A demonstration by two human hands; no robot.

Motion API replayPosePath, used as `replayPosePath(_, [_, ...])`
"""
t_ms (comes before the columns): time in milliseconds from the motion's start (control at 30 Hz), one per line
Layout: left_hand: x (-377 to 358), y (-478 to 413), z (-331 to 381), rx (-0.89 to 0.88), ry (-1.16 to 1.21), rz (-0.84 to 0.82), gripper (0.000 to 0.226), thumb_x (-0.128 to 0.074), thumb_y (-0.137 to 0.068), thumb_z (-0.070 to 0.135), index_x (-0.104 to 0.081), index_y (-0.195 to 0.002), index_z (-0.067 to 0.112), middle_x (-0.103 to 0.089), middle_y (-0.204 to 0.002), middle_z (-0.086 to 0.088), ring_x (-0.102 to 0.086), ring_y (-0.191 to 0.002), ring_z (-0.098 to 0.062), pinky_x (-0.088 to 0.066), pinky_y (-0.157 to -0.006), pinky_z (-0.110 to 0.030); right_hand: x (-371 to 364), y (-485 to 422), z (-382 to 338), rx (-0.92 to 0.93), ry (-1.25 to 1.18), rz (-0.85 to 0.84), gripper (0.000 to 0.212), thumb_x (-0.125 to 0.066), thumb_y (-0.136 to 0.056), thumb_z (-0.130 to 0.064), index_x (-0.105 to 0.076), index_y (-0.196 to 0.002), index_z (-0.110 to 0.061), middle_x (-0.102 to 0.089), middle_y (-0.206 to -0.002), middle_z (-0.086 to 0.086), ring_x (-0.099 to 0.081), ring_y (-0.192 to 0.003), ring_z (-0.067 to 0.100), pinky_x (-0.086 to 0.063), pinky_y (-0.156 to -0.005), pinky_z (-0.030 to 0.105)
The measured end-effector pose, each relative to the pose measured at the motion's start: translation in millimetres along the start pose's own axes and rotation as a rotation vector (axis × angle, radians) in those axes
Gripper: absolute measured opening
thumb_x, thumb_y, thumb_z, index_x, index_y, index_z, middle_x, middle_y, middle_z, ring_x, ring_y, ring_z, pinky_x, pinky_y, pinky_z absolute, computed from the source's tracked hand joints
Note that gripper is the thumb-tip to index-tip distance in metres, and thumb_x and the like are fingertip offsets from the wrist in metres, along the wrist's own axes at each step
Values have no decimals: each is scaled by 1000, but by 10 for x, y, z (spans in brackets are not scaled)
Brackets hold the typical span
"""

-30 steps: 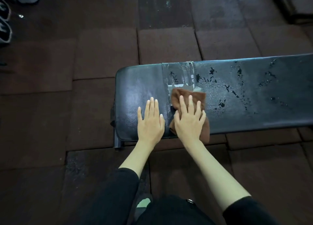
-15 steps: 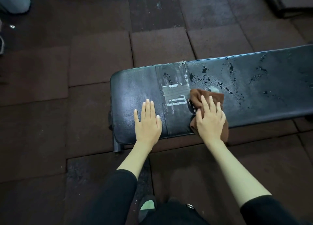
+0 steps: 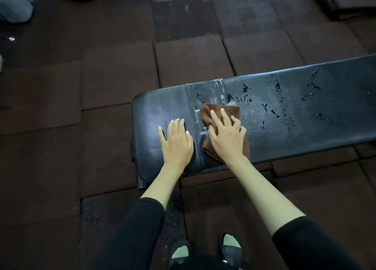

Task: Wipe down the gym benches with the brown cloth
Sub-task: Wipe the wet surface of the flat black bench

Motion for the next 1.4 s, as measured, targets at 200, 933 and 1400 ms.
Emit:
replayPosePath(200, [-81, -388, 42, 69, -23, -1, 53, -22, -96, 26, -27, -147, 9, -25, -155, -6, -17, -144, -19, -2, -114, -53, -22, -345, 139, 187, 83, -40, 54, -32, -89, -49, -39, -142, -42, -32, -154, -2, -23, -140, 36, -22, -106, 56])
replayPosePath(933, [-146, -480, -61, 131, -60, 54, 57, -18, -94, 25, -32, -145, 5, -31, -152, -8, -26, -141, -20, -19, -115, -48, -112, -1253, -140, 327, 76, -75, 57, -35, -86, -40, -41, -143, -34, -32, -154, 2, -24, -141, 40, -19, -112, 53])
replayPosePath(1400, [-139, -492, 81, 160, -48, 82, 58, -17, -94, 28, -29, -146, 6, -27, -154, -8, -21, -143, -20, -5, -115, -48, 26, -1081, 200, 294, 60, -73, 61, -26, -84, -40, -44, -141, -33, -36, -152, 2, -27, -140, 38, -22, -111, 52])
Point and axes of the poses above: each hand's wrist, its own y-axis away from the middle knuckle, its own x-axis out of the back of the hand, z = x × y, the point moved 3 cm from there along -y, towards the middle knuckle
